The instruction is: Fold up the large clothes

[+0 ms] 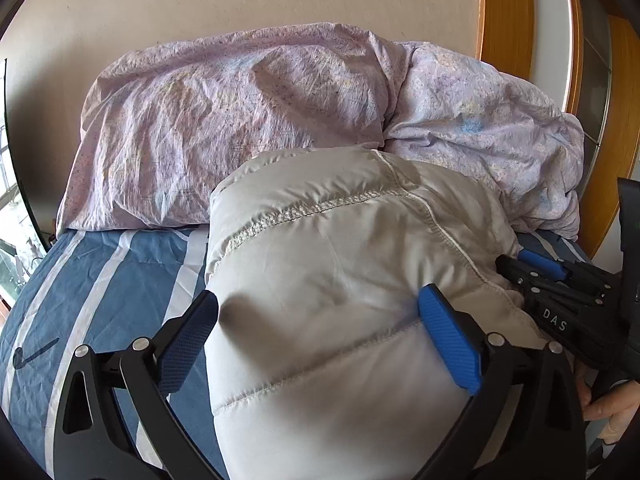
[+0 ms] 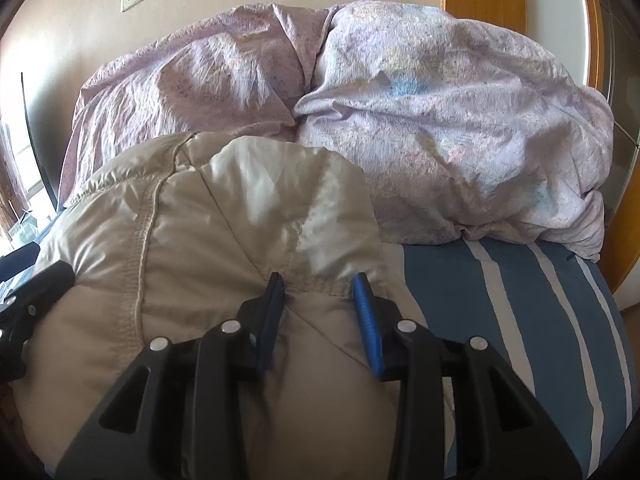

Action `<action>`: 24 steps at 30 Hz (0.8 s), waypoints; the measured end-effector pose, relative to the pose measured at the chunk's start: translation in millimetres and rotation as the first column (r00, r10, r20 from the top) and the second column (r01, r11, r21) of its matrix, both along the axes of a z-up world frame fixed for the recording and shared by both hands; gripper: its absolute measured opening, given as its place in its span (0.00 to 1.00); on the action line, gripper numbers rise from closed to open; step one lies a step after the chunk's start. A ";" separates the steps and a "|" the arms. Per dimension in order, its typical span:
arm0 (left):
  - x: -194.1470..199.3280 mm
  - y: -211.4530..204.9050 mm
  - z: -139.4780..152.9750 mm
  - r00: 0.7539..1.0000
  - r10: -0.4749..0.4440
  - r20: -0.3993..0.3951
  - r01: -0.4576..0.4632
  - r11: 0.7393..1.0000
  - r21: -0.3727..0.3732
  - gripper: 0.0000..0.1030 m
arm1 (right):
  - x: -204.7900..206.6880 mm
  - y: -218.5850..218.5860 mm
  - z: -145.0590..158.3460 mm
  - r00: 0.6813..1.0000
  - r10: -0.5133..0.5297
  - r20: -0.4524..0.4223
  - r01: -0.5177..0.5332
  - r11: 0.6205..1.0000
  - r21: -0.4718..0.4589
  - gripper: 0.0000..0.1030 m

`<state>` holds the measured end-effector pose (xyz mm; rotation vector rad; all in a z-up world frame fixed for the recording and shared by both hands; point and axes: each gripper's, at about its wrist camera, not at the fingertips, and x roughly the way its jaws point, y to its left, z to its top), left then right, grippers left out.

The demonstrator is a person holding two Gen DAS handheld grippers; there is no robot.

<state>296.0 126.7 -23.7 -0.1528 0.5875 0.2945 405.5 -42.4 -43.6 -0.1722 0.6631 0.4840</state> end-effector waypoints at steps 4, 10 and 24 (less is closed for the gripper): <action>6.4 -0.9 -4.2 1.000 -0.002 -0.003 0.002 1.000 -0.014 0.99 | 9.8 -0.5 -9.2 1.000 0.003 -0.029 -0.003 1.000 -0.008 0.37; 15.7 -6.2 -11.7 1.000 0.006 -0.015 -0.006 1.000 0.005 0.99 | 27.0 0.6 -22.9 0.996 0.013 -0.089 -0.015 1.000 -0.017 0.38; 24.1 -1.6 -32.6 1.000 0.002 -0.022 -0.003 1.000 -0.021 0.99 | 35.6 -0.3 -47.3 0.992 0.024 -0.121 -0.021 0.999 0.029 0.39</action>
